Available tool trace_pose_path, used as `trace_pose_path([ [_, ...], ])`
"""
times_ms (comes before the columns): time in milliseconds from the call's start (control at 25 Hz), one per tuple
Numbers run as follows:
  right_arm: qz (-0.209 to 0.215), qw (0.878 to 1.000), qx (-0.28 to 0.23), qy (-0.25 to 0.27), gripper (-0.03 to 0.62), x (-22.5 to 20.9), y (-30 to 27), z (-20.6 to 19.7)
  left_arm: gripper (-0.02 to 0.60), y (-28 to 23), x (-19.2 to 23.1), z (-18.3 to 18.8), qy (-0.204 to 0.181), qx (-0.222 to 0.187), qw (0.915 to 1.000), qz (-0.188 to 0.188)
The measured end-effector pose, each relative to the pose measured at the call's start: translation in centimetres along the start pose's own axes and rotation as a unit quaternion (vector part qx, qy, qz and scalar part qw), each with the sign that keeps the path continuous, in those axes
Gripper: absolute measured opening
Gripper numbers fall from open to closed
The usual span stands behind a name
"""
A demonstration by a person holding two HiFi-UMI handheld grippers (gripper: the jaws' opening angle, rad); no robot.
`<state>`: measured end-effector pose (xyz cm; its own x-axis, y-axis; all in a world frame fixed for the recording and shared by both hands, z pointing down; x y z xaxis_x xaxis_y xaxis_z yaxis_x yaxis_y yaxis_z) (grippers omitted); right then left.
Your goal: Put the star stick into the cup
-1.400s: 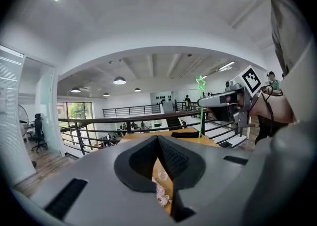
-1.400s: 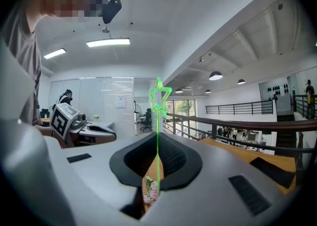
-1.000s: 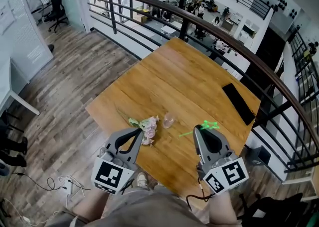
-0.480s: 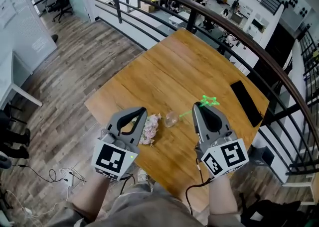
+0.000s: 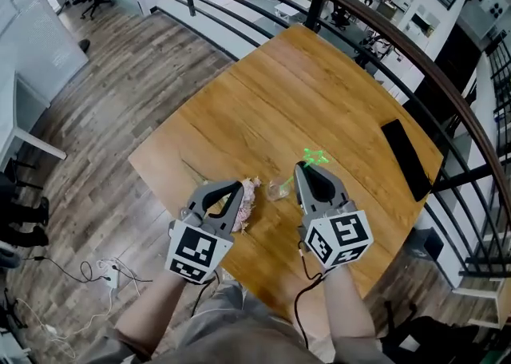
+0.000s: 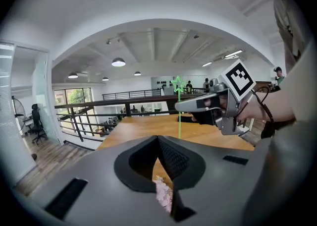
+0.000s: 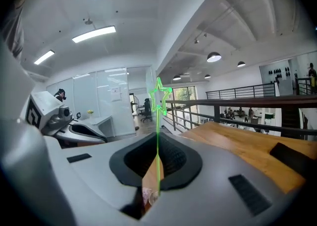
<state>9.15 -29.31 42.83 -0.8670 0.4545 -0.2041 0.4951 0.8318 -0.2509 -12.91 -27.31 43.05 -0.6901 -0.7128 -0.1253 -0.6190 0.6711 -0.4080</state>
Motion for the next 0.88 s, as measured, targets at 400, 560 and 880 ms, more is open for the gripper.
trace_pose_path([
  [400, -0.013, 0.994, 0.099, -0.033, 0.035, -3.2, -4.3, -8.4, 0.015, -2.2, -0.5, -5.2, 0.051, 0.06, 0.9966, -0.021],
  [560, -0.009, 0.99, 0.135, -0.029, 0.037, -3.1, -5.2, -10.2, 0.015, -2.2, -0.2, -6.3, 0.065, 0.069, 0.9952, -0.024],
  [880, -0.011, 0.988, 0.147, -0.037, 0.215, -2.7, -4.6, -10.0, 0.015, -1.6, 0.0, -6.4, 0.069, 0.071, 0.9948, -0.022],
])
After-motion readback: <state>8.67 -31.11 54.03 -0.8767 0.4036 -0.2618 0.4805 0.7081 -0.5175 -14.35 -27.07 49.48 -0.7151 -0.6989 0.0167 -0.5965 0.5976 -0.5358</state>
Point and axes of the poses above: the fingertips, and each gripper's own axes: y backward along the fingers, x to its left, z out of its top, the point moved 10 cm from there along y, backward along the fingers, and after that the axes turned 3 degrees about -y, right-handed, at the moved point
